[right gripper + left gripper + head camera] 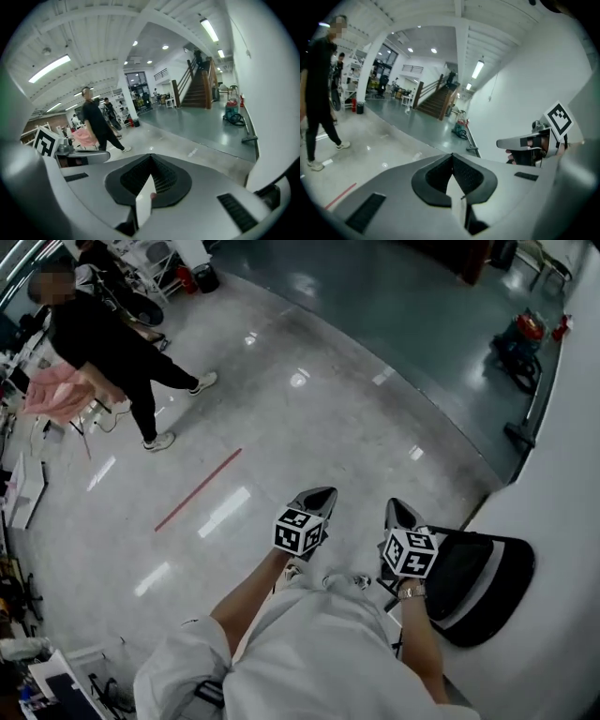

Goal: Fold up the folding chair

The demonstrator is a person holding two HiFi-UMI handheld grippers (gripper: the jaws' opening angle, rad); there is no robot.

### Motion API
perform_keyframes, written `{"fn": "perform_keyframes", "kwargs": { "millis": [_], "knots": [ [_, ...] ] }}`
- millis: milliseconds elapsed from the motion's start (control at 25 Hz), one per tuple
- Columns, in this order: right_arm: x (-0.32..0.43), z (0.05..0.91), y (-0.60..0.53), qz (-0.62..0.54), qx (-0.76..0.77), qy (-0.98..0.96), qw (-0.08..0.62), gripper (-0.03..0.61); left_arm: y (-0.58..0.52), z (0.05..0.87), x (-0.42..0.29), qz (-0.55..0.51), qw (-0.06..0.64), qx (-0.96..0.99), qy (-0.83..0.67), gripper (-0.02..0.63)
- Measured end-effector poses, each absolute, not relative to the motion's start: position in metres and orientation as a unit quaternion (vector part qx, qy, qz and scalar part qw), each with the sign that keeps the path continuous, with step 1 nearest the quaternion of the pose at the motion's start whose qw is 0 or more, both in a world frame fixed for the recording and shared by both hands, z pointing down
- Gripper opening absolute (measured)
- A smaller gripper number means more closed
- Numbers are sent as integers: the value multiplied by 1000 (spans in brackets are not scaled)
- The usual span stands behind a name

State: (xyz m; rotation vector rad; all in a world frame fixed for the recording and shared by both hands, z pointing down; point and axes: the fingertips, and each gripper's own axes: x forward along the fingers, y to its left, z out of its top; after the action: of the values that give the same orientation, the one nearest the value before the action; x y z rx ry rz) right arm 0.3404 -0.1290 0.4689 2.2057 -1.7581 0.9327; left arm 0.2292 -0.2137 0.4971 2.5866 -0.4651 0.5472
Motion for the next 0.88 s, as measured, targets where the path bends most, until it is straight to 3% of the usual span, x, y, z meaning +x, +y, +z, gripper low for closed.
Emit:
{"fn": "perform_keyframes", "kwargs": {
  "millis": [400, 880],
  "knots": [
    [122, 388, -249, 218, 671, -705, 76, 3, -326, 385, -18, 103, 127, 926, -340, 11],
    [-46, 350, -309, 176, 580, -794, 53, 3, -326, 342, -238, 52, 73, 838, -538, 11]
  ]
}}
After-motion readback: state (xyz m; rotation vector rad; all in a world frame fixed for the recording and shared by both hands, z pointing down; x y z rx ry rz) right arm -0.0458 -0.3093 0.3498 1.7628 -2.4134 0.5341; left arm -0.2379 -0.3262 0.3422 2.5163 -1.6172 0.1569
